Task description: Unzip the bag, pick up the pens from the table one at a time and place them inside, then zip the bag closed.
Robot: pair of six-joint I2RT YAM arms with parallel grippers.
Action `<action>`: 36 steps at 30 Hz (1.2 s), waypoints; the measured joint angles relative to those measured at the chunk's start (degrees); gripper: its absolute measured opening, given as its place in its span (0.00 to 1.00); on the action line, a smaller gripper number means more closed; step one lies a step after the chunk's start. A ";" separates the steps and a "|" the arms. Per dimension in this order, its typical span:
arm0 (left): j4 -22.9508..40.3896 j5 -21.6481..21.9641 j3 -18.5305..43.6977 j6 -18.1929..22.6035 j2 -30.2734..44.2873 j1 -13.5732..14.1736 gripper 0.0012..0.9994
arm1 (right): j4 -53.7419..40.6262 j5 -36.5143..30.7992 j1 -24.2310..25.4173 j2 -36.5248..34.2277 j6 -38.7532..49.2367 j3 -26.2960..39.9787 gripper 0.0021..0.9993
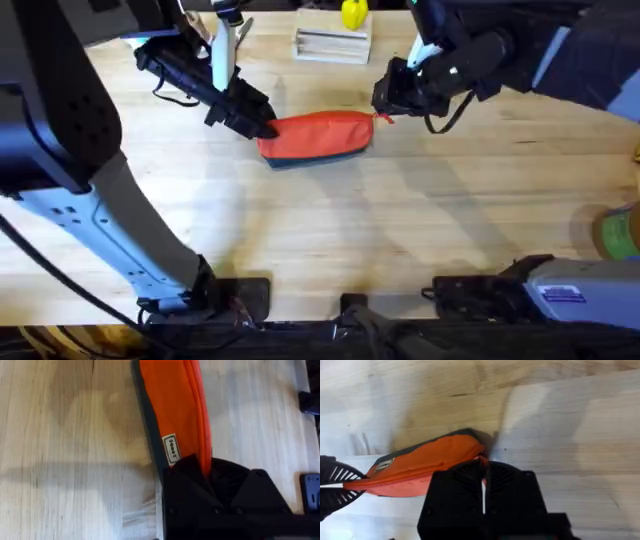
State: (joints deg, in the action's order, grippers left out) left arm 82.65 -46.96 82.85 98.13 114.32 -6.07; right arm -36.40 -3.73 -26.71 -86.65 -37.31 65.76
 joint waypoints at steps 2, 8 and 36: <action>-0.02 0.07 -0.02 0.00 0.00 0.05 0.04 | -0.02 -0.06 0.47 -0.55 -0.41 -0.05 0.03; 0.02 0.80 -0.09 0.00 0.00 -0.02 0.04 | 0.04 -2.66 1.66 -6.07 -2.06 -1.71 0.03; 0.28 2.01 -0.09 -0.24 0.00 -1.00 0.98 | -1.95 -7.01 0.89 17.83 6.11 -1.36 0.99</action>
State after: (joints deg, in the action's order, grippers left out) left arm 82.94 -44.95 82.76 97.89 114.32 -7.07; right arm -38.35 -10.74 -25.82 -68.82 -31.20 64.40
